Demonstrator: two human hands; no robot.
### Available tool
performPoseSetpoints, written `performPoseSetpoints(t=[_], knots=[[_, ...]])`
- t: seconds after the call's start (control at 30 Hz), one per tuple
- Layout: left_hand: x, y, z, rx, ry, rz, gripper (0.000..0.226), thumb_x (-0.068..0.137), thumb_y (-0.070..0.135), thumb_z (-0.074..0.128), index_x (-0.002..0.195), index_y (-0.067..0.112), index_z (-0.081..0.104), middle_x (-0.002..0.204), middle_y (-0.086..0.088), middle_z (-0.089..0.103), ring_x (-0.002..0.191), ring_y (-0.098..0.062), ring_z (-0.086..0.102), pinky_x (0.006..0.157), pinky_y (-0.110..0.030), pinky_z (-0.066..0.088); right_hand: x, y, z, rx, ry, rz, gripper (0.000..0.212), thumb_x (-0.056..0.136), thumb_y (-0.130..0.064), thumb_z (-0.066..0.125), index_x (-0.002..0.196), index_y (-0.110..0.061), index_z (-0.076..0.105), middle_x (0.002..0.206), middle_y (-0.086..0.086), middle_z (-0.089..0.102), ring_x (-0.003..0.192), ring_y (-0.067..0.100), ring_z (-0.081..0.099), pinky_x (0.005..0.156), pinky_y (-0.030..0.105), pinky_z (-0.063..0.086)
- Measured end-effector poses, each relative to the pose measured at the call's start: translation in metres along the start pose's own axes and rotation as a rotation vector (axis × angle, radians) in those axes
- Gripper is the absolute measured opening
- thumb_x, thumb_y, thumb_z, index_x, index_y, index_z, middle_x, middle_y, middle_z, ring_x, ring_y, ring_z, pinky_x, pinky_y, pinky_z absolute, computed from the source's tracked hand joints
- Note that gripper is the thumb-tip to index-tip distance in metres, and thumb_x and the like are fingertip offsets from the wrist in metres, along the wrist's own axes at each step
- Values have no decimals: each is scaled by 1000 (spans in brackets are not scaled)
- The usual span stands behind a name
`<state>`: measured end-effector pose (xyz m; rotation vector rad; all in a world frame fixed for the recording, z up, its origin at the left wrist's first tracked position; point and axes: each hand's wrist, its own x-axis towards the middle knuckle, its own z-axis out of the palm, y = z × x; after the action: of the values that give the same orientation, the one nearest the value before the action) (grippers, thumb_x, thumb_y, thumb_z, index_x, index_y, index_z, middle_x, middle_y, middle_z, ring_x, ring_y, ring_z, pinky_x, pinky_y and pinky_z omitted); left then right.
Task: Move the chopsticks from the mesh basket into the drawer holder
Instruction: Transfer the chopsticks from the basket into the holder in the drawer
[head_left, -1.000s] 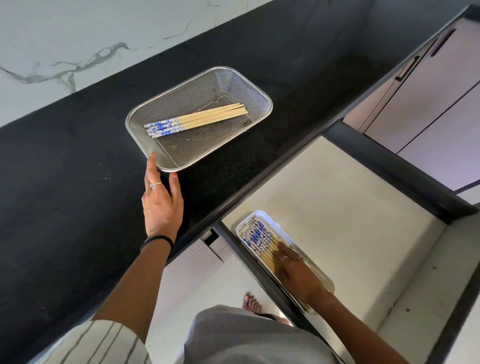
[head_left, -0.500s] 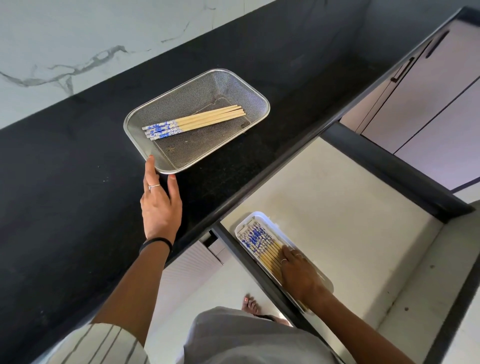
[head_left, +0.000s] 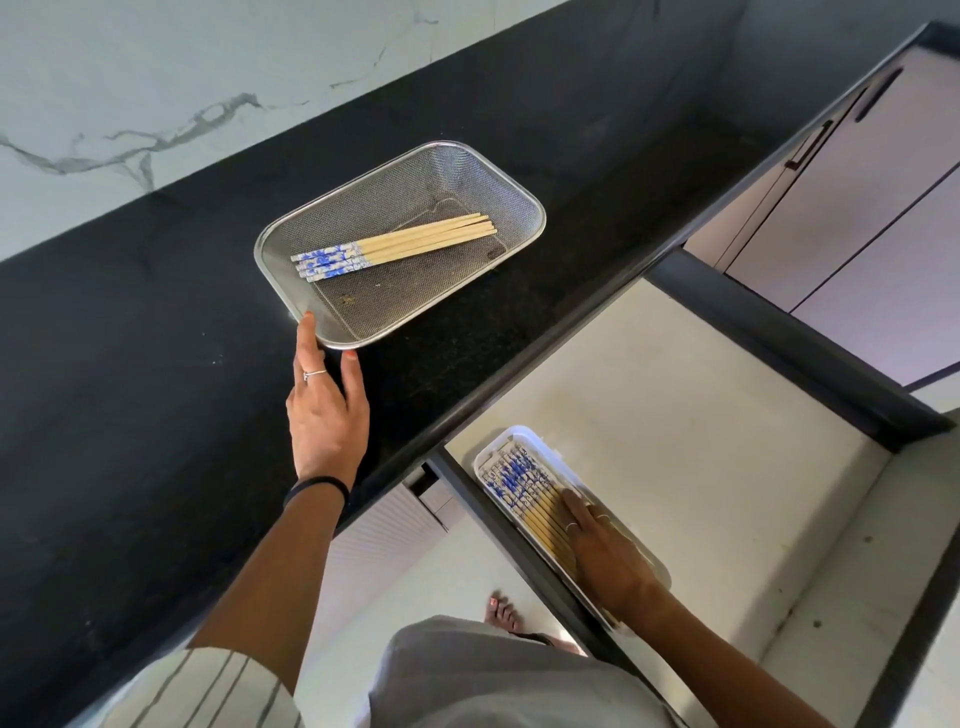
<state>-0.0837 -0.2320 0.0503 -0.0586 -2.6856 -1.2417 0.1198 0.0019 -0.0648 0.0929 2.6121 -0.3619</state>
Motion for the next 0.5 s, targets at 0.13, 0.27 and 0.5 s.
performPoseSetpoints(t=[0.13, 0.27, 0.5], knots=[[0, 0, 0, -6, -10, -13, 54, 103, 33, 39, 149, 37, 12, 155, -7, 36, 135, -30, 46, 107, -59, 39, -3, 11, 1, -72, 1, -46, 50, 96, -11, 46, 144, -12, 35, 160, 0, 9, 146, 23, 20, 119, 38, 28], [1, 0, 0, -3, -11, -22, 53, 103, 33, 39, 148, 38, 12, 154, -8, 38, 133, -31, 47, 107, -59, 39, -4, 12, 3, -83, 3, -39, 54, 95, -10, 49, 146, -13, 31, 160, -3, 4, 148, 22, 12, 120, 38, 26], [1, 0, 1, 5, -12, -19, 53, 103, 35, 38, 148, 39, 11, 154, -8, 38, 134, -30, 46, 107, -59, 39, 2, 10, -2, 23, 37, -80, 59, 95, -6, 42, 149, -26, 27, 161, -9, 5, 149, 20, 10, 121, 38, 22]])
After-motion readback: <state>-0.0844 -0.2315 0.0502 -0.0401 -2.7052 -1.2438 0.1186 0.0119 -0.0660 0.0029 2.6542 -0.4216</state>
